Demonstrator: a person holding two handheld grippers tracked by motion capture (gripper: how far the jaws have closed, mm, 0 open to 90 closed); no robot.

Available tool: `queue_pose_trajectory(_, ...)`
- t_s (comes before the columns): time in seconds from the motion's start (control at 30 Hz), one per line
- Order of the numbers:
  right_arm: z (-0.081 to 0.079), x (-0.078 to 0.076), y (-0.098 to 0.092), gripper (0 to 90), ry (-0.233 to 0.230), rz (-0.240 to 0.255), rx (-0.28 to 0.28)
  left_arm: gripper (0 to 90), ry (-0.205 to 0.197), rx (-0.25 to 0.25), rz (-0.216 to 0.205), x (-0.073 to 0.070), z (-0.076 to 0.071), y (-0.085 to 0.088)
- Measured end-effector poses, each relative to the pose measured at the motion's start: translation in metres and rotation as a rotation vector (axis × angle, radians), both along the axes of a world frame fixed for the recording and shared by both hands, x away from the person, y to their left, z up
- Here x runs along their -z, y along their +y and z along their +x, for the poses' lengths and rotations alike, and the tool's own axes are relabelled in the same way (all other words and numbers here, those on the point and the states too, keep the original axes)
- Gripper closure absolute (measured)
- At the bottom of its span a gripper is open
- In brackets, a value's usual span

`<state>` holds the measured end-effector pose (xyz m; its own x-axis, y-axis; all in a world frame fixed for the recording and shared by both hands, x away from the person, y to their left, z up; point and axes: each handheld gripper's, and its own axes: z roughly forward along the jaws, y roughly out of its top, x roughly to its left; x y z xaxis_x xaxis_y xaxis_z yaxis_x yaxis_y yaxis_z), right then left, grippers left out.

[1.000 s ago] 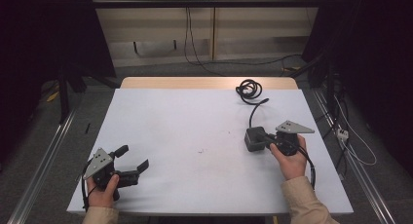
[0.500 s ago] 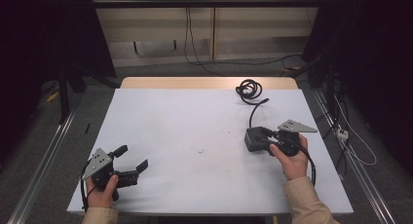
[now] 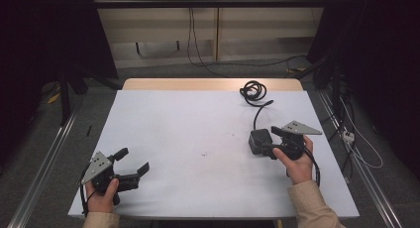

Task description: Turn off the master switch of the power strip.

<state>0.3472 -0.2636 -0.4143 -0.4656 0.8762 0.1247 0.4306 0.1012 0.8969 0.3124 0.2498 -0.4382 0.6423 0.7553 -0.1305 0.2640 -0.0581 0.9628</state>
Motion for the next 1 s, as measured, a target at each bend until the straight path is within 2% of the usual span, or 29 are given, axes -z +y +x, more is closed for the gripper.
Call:
queue_pose_trajectory(0.43,-0.008,0.001,0.002,14.2,0.001,0.000,-0.028,3.6,-0.001,0.015,-0.001,0.000,0.002,-0.002)
queue_pose_trajectory(0.53,-0.009,0.001,0.004,13.3,0.002,0.025,-0.033,3.6,-0.002,0.010,-0.006,0.000,0.001,0.000)
queue_pose_trajectory(0.77,-0.013,0.006,0.006,11.3,0.008,0.039,-0.057,3.6,-0.001,0.010,-0.005,0.000,0.000,-0.001)
queue_pose_trajectory(1.0,-0.024,0.012,0.004,10.7,0.006,0.033,-0.060,3.6,-0.001,0.013,-0.001,0.000,0.000,-0.002)
